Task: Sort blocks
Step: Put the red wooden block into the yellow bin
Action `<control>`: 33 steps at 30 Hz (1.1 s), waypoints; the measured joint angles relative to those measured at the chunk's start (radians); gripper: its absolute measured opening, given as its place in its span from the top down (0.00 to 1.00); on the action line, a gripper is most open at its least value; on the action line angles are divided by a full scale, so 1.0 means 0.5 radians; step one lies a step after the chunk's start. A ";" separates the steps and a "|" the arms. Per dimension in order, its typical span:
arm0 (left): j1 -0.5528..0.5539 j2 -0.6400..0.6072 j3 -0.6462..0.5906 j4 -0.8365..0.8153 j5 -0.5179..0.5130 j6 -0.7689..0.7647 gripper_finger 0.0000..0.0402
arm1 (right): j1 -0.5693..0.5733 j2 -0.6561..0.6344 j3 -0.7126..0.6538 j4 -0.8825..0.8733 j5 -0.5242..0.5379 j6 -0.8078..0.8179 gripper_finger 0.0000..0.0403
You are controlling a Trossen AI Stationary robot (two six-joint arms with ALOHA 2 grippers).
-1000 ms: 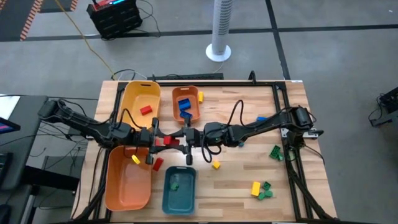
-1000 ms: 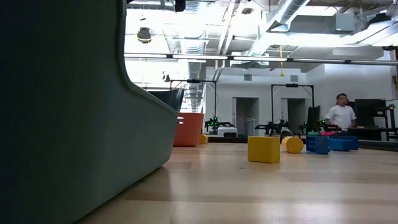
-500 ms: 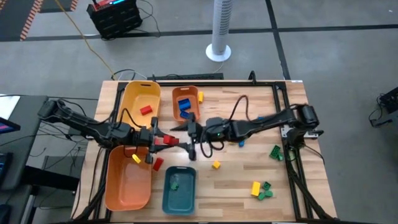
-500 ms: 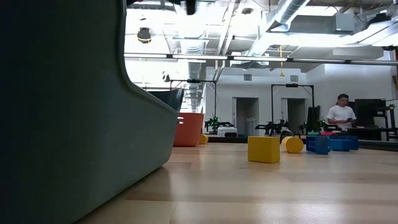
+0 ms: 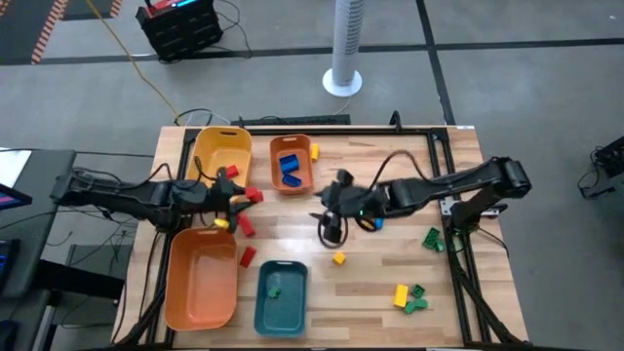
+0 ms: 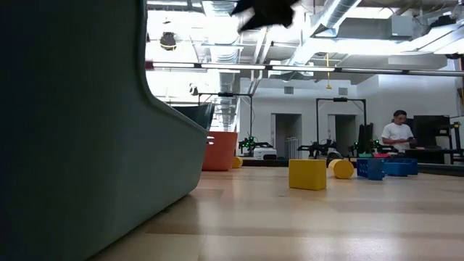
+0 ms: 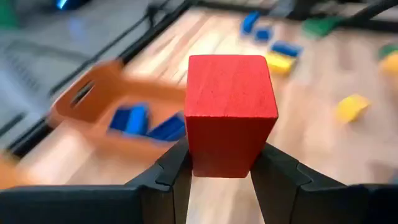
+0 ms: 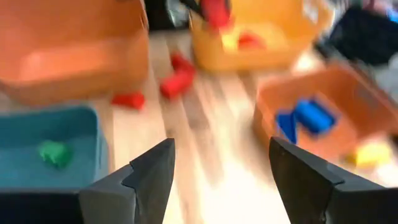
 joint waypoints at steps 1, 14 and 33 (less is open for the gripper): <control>0.049 -0.003 0.009 -0.079 -0.017 -0.028 0.68 | 0.033 0.000 -0.067 0.011 0.041 0.079 0.33; 1.090 0.558 0.534 -0.741 0.197 0.126 0.68 | 0.518 0.358 -0.482 0.576 0.621 0.840 0.33; 1.929 1.605 1.158 -1.590 0.446 0.399 0.66 | 0.658 0.447 -0.480 0.772 0.724 0.850 0.33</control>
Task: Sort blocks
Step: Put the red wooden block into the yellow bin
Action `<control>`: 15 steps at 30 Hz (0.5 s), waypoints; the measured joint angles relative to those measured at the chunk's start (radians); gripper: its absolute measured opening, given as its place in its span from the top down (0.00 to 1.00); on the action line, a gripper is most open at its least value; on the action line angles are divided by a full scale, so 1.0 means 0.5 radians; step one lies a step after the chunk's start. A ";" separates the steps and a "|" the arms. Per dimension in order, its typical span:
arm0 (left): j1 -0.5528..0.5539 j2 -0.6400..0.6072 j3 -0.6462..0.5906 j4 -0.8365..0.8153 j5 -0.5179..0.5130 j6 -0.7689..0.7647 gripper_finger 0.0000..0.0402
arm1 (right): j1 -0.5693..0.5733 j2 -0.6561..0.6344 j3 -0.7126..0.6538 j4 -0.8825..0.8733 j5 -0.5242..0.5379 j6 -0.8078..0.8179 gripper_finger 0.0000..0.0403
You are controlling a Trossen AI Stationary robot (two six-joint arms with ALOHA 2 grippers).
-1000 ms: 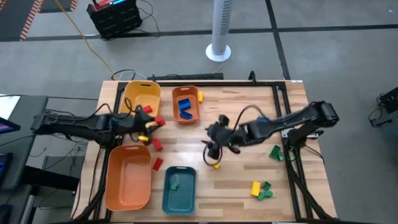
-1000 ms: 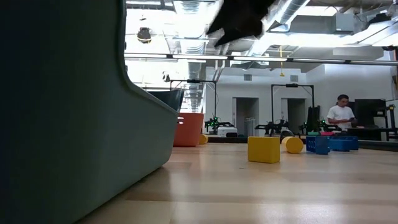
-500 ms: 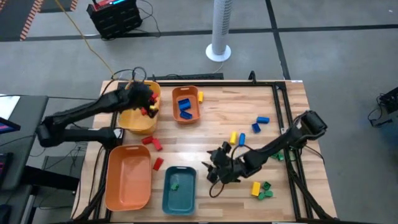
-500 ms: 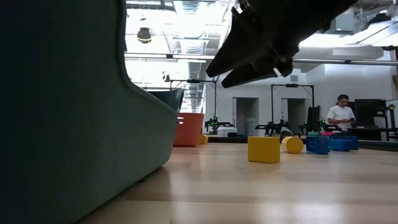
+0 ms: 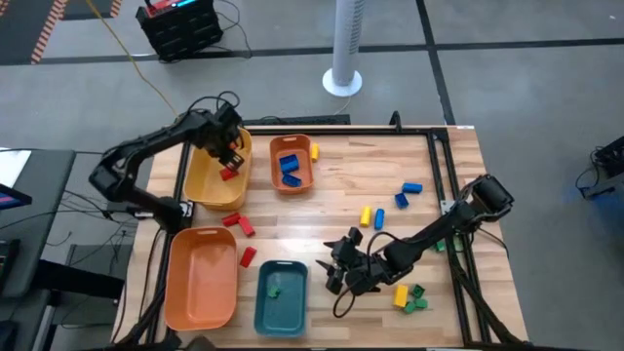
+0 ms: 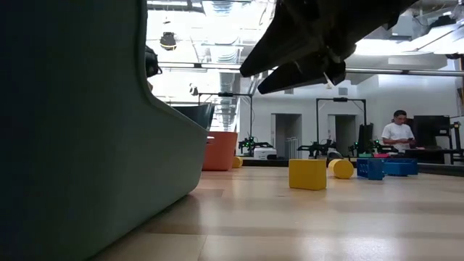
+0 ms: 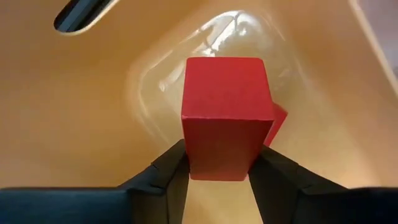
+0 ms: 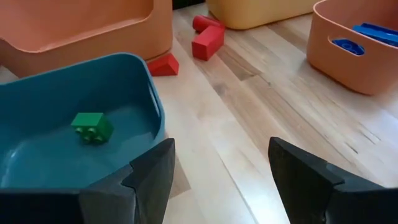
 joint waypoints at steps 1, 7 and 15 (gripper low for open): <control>0.003 0.023 0.024 -0.042 -0.001 -0.001 0.65 | 0.008 0.000 0.000 0.007 0.000 -0.004 0.33; 0.001 0.032 0.119 -0.167 0.075 0.001 0.48 | 0.038 0.000 0.001 0.038 0.004 -0.010 0.33; -0.223 -0.071 0.364 -0.450 0.153 0.396 0.41 | 0.053 0.000 0.000 -0.009 0.070 -0.060 0.33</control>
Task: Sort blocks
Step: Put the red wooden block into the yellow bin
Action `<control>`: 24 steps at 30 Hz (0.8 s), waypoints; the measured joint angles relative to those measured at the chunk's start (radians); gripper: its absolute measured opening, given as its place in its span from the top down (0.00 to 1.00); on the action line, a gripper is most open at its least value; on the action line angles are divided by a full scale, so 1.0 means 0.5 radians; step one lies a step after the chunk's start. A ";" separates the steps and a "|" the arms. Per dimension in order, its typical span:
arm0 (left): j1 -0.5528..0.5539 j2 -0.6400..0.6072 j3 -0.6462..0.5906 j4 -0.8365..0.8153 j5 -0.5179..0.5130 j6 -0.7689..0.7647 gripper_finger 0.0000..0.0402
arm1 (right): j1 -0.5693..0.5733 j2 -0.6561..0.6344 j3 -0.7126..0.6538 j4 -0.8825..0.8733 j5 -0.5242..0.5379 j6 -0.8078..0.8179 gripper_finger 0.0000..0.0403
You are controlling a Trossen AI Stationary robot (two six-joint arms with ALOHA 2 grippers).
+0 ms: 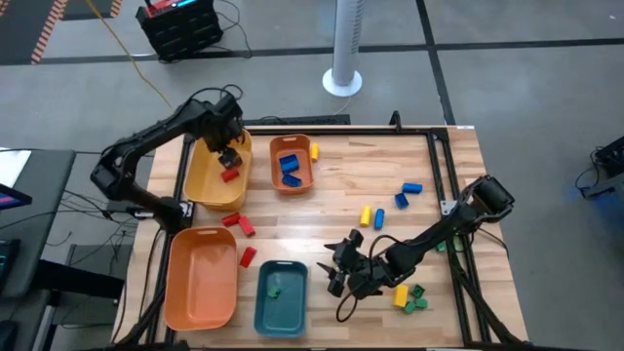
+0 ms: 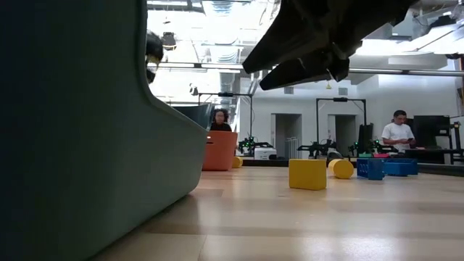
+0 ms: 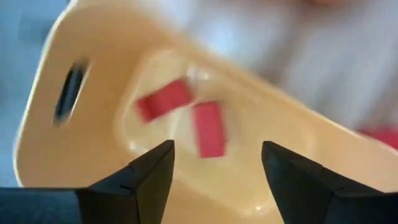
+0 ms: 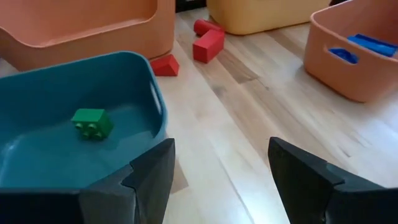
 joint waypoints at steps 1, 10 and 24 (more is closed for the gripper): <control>-0.102 -0.049 0.002 -0.006 -0.005 0.117 0.41 | 0.005 0.000 0.000 -0.014 0.025 -0.004 0.33; -1.207 -0.309 0.001 0.044 -0.149 0.337 0.42 | 0.019 0.002 0.000 -0.047 0.107 -0.008 0.33; -1.836 0.429 -0.003 -0.069 -0.193 0.198 0.42 | 0.050 0.004 0.000 -0.067 0.136 -0.017 0.33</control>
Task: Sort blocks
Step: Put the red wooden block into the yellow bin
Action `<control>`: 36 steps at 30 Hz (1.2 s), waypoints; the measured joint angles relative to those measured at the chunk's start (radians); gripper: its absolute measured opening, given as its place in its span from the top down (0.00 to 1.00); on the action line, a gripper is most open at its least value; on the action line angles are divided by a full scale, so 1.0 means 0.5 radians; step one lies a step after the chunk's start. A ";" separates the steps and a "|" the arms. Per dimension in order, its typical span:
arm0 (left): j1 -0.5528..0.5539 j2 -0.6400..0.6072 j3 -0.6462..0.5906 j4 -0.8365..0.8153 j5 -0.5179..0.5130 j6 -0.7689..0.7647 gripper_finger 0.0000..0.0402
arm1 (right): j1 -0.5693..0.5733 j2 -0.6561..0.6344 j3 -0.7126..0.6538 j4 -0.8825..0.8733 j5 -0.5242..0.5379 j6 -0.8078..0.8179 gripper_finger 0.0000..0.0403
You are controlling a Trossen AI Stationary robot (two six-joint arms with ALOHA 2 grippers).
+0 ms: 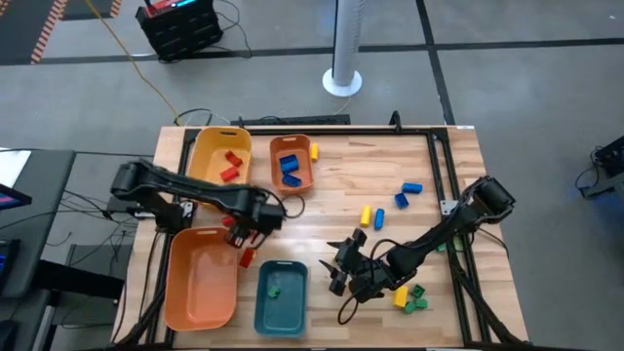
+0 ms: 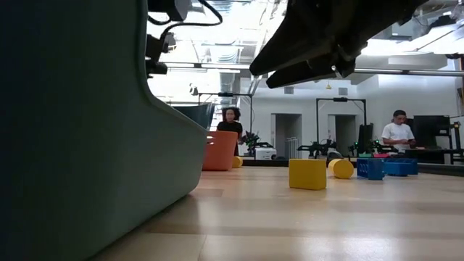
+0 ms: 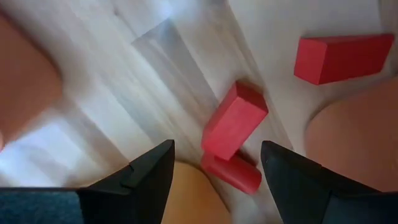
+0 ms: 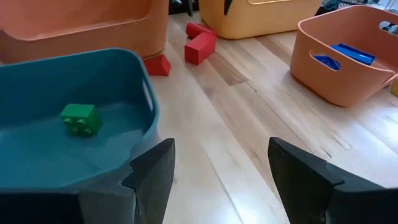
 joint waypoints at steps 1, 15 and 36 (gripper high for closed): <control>-0.003 0.031 0.000 0.011 0.008 0.030 0.42 | 0.011 0.000 0.000 -0.003 0.005 -0.002 0.33; 0.006 0.466 0.148 -0.182 0.095 0.232 0.42 | 0.044 0.002 0.000 -0.043 0.070 -0.008 0.33; 0.203 0.720 0.427 -0.451 0.370 0.574 0.42 | 0.063 0.002 0.000 -0.064 0.070 -0.004 0.33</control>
